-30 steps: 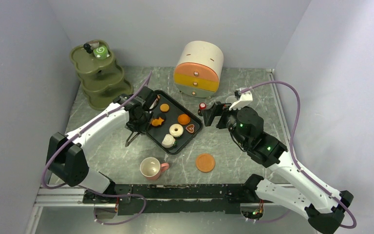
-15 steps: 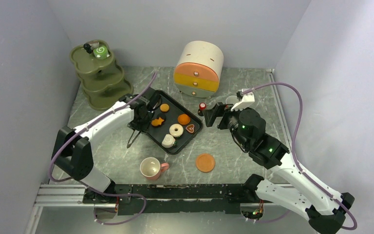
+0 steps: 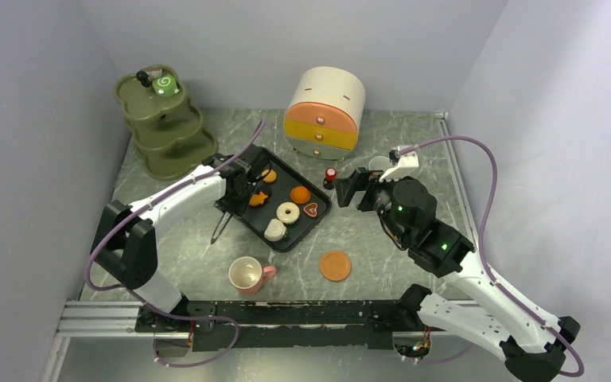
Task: Serve the afternoon tea
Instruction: Pick up the desert from the tray.
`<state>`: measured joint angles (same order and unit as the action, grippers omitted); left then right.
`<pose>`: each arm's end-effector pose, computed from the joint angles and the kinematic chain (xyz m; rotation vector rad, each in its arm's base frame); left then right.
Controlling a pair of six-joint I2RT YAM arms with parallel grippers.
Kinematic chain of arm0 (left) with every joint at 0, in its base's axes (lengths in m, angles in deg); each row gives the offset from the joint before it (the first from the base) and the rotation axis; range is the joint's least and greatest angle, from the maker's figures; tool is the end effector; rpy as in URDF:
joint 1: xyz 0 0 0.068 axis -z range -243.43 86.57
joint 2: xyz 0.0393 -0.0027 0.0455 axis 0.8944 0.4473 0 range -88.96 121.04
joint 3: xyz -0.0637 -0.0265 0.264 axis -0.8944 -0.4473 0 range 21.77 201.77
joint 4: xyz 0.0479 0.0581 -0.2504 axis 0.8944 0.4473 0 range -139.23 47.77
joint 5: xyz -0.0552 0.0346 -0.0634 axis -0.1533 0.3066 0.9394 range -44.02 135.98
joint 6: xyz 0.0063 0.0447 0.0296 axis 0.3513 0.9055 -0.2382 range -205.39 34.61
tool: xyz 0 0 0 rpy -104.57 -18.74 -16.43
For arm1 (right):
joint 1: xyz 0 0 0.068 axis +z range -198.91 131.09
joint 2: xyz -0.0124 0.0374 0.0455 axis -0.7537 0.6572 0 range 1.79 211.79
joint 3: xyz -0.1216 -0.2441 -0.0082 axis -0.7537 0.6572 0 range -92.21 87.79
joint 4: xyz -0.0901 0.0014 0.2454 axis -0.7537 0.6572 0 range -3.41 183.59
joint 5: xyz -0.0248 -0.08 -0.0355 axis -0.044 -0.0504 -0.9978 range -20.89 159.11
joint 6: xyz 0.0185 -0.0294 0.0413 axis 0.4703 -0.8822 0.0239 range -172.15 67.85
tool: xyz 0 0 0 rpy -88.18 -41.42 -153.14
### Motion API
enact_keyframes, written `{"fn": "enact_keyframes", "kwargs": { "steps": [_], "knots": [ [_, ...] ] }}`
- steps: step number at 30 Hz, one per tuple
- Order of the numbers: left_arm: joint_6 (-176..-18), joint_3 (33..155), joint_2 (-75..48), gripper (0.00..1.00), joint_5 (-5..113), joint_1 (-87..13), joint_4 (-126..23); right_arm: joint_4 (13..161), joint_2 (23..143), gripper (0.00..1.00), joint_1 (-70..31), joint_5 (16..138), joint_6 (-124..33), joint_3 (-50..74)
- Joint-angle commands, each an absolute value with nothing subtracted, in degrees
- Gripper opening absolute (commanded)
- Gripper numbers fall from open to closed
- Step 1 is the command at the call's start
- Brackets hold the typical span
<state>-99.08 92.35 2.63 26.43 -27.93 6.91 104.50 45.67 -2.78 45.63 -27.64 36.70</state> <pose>0.2524 -0.1653 0.2408 0.4731 2.7415 0.3055 0.1280 0.1129 0.3669 -0.0323 1.7729 0.5409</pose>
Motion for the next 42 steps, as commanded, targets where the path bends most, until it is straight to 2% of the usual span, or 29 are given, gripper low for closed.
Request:
{"fn": "enact_keyframes", "kwargs": {
  "steps": [1,9,17,22,42],
  "knots": [
    [-99.04,94.91,2.12,0.38,24.59,-26.08,6.67,103.63,45.03,0.95,-3.05,44.7,-28.25,37.1],
    [-99.83,97.33,1.94,0.32,22.34,-25.39,8.3,103.58,45.07,0.95,-3.08,44.67,-28.24,37.19],
    [-100.38,101.67,0.73,0.46,19.65,-25.54,9.41,103.2,45.21,0.95,-3.11,44.86,-28.26,37.07],
    [-100.2,100.83,-0.17,0.51,21.22,-25.59,9.02,103.33,45.05,0.95,-3.1,44.69,-28.47,37.14],
    [-99.29,97.35,0.18,0.56,26.49,-28.36,3.88,103.16,44.77,0.95,-3.1,44.65,-28.53,37.69]
  ]
}}
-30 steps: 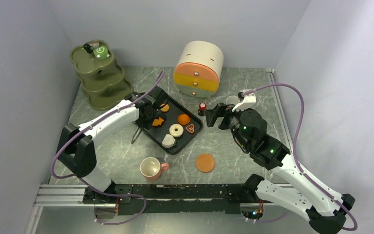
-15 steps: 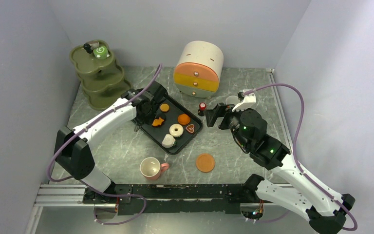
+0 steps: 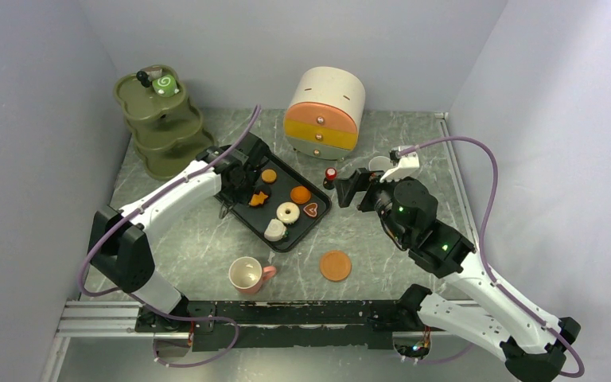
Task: Serve the afternoon tea
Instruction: Pick up the desert from the tray.
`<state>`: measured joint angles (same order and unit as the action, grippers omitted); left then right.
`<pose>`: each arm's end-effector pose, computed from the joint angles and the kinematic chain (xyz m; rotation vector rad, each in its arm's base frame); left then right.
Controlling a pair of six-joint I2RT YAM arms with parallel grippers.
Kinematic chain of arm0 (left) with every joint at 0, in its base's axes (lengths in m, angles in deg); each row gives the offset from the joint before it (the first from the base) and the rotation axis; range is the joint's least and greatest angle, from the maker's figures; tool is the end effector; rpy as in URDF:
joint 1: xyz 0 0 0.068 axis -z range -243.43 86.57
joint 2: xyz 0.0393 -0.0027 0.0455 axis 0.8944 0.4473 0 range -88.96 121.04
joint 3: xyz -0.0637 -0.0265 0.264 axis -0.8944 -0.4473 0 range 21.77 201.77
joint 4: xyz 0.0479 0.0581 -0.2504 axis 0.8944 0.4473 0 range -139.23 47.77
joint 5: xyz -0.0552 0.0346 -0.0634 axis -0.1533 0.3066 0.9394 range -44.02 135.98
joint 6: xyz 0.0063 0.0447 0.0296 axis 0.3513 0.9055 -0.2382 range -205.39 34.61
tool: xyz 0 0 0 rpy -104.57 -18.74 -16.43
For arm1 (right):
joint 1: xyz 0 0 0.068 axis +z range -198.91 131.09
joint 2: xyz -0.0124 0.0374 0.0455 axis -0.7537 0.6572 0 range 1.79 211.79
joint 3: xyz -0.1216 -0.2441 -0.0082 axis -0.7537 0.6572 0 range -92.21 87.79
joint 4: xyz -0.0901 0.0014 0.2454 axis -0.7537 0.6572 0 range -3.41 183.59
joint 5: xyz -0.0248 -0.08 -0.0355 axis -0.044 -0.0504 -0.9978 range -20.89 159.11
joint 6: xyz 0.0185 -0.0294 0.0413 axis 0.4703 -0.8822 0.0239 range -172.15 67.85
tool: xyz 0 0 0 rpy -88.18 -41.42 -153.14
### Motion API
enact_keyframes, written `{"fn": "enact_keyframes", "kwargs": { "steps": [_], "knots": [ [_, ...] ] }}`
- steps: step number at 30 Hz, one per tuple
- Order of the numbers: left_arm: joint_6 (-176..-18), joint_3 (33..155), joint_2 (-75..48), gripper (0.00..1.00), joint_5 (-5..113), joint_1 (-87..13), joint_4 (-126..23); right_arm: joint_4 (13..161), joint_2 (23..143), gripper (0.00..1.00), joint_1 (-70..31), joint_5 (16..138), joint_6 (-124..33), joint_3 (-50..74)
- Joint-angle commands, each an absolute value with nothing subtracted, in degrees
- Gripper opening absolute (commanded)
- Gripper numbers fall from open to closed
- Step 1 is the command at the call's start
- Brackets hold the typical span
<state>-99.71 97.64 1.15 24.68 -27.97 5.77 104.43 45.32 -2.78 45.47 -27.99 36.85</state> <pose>0.2606 -0.1697 0.2752 0.3962 2.6212 0.2478 0.1272 0.1119 0.3671 -0.0341 1.7677 0.5369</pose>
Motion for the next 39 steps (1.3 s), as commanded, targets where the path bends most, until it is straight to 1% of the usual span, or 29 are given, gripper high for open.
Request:
{"fn": "enact_keyframes", "kwargs": {
  "steps": [1,22,39],
  "knots": [
    [-99.31,97.44,-0.02,0.56,26.57,-28.36,3.84,103.15,44.84,0.95,-3.06,44.67,-28.53,37.69],
    [-98.53,96.2,0.68,0.6,26.48,-29.88,2.24,102.87,44.84,0.95,-3.11,44.5,-28.61,37.95],
    [-97.87,93.59,1.11,0.57,27.54,-30.78,-0.35,102.85,44.86,0.95,-3.04,44.68,-28.51,38.04]
  ]
}}
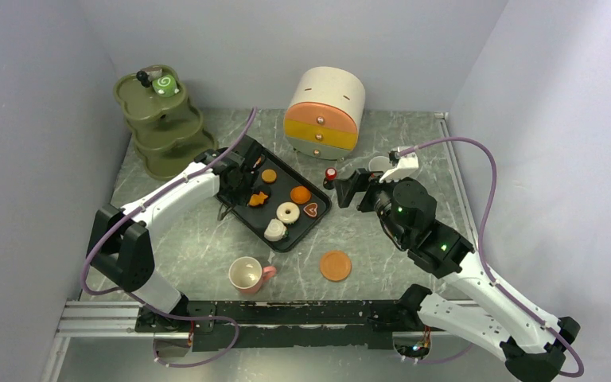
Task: Serve the afternoon tea
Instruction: Pick up the desert from the tray.
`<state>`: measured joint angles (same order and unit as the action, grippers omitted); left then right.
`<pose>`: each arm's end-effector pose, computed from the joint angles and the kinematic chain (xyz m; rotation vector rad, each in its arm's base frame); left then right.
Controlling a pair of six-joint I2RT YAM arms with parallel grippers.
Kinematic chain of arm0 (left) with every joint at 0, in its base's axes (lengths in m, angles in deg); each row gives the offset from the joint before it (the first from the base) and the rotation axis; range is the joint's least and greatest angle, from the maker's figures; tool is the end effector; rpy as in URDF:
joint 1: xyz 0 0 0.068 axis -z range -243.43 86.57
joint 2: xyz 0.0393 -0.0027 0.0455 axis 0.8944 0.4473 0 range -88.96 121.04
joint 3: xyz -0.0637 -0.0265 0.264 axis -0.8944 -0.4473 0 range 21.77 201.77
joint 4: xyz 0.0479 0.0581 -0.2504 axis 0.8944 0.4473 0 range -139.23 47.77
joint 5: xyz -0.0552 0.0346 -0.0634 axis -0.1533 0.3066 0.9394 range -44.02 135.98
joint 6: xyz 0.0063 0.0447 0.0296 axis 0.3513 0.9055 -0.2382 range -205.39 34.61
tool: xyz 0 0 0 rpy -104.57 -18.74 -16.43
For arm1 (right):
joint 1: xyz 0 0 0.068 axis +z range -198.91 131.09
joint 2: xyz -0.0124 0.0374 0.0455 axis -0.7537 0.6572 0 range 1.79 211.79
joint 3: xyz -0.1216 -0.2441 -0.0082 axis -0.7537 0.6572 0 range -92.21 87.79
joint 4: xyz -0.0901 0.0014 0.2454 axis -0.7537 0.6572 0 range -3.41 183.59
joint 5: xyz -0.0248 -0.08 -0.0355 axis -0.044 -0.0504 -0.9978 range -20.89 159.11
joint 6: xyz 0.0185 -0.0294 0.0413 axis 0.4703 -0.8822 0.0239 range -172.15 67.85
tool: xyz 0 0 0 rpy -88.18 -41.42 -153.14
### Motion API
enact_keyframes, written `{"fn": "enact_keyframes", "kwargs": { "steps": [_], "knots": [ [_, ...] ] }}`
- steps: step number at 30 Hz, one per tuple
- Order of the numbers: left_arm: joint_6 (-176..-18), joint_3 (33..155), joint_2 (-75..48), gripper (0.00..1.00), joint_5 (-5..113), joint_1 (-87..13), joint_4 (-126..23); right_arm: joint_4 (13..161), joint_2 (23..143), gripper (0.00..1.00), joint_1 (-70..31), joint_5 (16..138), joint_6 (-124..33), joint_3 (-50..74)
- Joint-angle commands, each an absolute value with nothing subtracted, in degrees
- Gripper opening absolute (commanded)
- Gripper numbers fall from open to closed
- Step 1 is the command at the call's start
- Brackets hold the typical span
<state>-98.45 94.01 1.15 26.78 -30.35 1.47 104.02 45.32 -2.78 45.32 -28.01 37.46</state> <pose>0.2674 -0.1601 0.2593 0.3786 2.6355 0.2169 0.1278 0.1124 0.3642 -0.0335 1.7703 0.5325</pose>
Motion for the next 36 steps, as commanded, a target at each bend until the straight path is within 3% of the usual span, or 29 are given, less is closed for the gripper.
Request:
{"fn": "enact_keyframes", "kwargs": {
  "steps": [1,14,36],
  "knots": [
    [-97.8,93.66,0.97,0.56,27.48,-30.82,-0.36,102.8,44.88,0.95,-3.05,44.73,-28.47,38.04],
    [-98.24,95.31,-0.57,0.38,26.02,-31.4,0.65,102.82,44.77,0.95,-3.1,44.72,-28.47,38.21],
    [-98.25,106.87,-6.27,0.34,19.75,-31.88,6.91,102.45,45.39,0.95,-3.04,45.48,-28.09,38.2]
  ]
}}
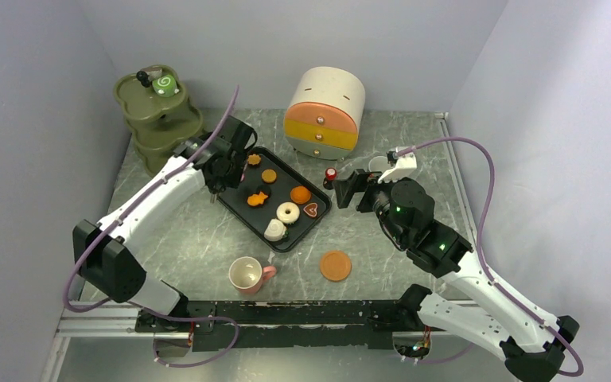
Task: Serve the afternoon tea
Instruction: Pick up the desert from the tray, then place the desert on the desert table.
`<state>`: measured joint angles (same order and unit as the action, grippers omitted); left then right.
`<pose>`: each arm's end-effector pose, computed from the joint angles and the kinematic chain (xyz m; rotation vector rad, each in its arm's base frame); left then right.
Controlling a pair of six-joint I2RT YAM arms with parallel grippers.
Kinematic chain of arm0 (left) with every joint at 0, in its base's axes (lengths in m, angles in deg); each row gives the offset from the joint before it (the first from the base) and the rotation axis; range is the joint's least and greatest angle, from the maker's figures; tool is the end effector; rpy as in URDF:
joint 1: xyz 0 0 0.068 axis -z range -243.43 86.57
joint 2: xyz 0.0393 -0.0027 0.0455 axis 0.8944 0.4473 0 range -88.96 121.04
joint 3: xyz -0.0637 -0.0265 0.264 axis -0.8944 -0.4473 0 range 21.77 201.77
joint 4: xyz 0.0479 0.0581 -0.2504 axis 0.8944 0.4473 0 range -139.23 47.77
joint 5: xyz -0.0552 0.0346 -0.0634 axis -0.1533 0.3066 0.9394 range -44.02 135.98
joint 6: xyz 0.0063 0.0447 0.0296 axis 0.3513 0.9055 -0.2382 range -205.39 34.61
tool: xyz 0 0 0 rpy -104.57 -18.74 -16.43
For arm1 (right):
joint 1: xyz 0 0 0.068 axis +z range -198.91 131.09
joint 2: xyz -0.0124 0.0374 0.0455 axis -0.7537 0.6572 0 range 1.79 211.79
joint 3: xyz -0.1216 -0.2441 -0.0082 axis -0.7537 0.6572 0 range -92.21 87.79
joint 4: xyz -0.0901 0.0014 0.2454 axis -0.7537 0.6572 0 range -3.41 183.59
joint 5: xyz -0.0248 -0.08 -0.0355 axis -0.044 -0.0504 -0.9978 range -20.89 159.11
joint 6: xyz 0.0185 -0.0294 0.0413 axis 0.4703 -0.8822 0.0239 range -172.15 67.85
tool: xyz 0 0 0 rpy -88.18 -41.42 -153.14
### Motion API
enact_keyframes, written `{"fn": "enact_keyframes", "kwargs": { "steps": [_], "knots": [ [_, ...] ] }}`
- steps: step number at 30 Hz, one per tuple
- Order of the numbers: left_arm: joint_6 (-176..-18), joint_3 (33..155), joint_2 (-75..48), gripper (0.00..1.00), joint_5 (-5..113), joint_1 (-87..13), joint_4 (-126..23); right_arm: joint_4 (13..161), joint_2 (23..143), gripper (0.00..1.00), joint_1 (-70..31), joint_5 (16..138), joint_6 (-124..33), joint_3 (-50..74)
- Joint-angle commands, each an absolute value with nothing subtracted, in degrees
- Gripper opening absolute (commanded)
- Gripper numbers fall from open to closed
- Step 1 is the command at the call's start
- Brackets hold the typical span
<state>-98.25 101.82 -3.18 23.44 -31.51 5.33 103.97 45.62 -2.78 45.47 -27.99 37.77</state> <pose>0.2647 -0.1487 0.3193 0.2847 2.4979 0.2091 0.1289 0.1137 0.3617 -0.0383 1.7793 0.5293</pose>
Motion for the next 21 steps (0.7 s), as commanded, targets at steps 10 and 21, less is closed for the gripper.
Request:
{"fn": "enact_keyframes", "kwargs": {
  "steps": [10,21],
  "knots": [
    [-95.84,120.07,-7.94,0.36,13.94,-34.68,7.62,102.38,45.41,0.95,-3.07,46.17,-27.66,38.13],
    [-93.36,127.16,-7.7,0.36,17.78,-47.74,3.73,102.15,45.55,0.95,-3.1,47.21,-27.46,38.21]
  ]
}}
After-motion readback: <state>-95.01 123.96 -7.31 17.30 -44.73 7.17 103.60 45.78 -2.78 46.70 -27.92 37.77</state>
